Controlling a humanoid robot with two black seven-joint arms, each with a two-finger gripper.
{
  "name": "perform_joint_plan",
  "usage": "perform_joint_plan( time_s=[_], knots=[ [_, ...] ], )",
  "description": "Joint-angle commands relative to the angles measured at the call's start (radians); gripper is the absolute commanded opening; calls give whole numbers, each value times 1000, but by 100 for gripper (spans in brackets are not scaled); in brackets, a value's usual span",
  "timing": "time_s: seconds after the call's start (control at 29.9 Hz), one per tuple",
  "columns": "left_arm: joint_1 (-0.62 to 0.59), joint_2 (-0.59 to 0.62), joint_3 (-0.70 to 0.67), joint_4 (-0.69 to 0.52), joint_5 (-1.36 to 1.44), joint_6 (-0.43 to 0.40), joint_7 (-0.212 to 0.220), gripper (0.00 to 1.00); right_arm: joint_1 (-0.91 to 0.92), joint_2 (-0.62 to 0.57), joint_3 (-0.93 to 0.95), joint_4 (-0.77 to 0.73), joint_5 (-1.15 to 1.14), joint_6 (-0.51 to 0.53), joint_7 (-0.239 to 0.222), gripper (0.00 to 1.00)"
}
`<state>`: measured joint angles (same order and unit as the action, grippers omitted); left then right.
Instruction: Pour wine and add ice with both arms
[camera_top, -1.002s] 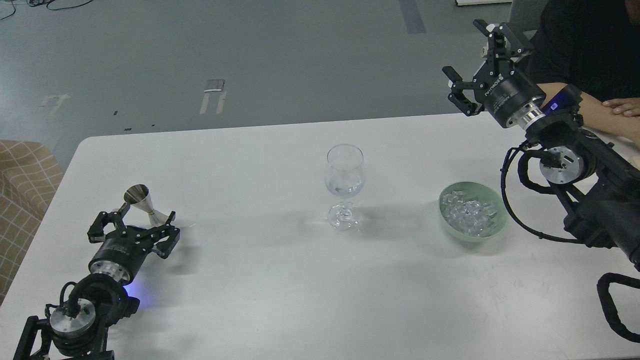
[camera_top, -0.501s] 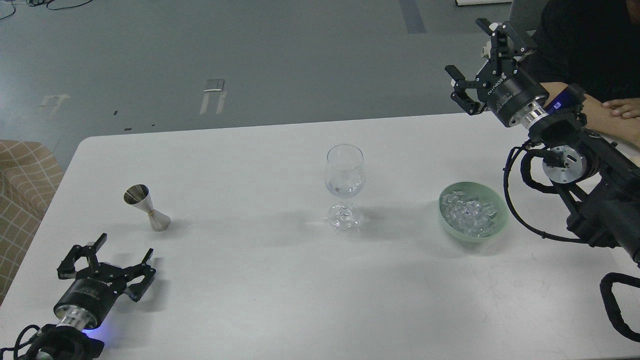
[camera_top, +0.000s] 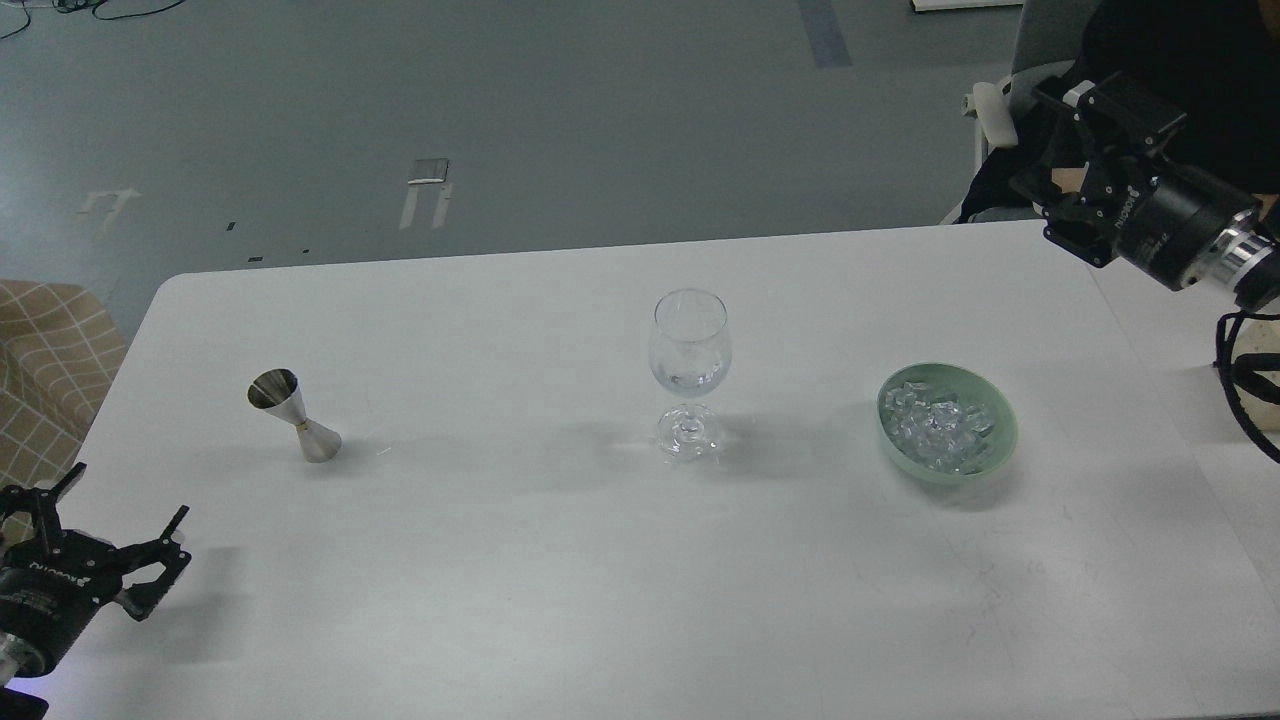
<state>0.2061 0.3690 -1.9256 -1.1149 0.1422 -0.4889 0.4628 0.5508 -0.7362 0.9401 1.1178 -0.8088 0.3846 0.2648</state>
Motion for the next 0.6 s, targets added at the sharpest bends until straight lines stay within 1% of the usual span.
perform_joint_plan(
  time_s=[0.0,0.07,0.1,0.17,0.23,0.33,0.43,0.57],
  knots=[
    [-80,18,10,-8,23,0,0,98,-78,-101,0,102,-168,-61,5,100],
    [-141,12,10,-8,83,0,0,98,-126,-147,0,154,-286,-119,8,100],
    [-142,11,10,-8,83,0,0,98,-126,-147,0,154,-286,-119,8,100],
    [-191,7,10,-8,161,0,-3,98,-164,-181,0,197,-416,-177,10,100],
    [-226,-8,14,-8,204,0,-3,98,-192,-187,0,229,-533,-222,14,100],
    [-273,-42,39,-8,226,0,-3,98,-227,-198,0,263,-690,-292,33,100],
    [-306,-59,57,-8,226,0,-3,98,-288,-193,-3,312,-863,-371,34,100],
    [-344,-58,57,-13,229,0,-3,98,-367,-186,-4,333,-983,-420,36,100]
  ],
)
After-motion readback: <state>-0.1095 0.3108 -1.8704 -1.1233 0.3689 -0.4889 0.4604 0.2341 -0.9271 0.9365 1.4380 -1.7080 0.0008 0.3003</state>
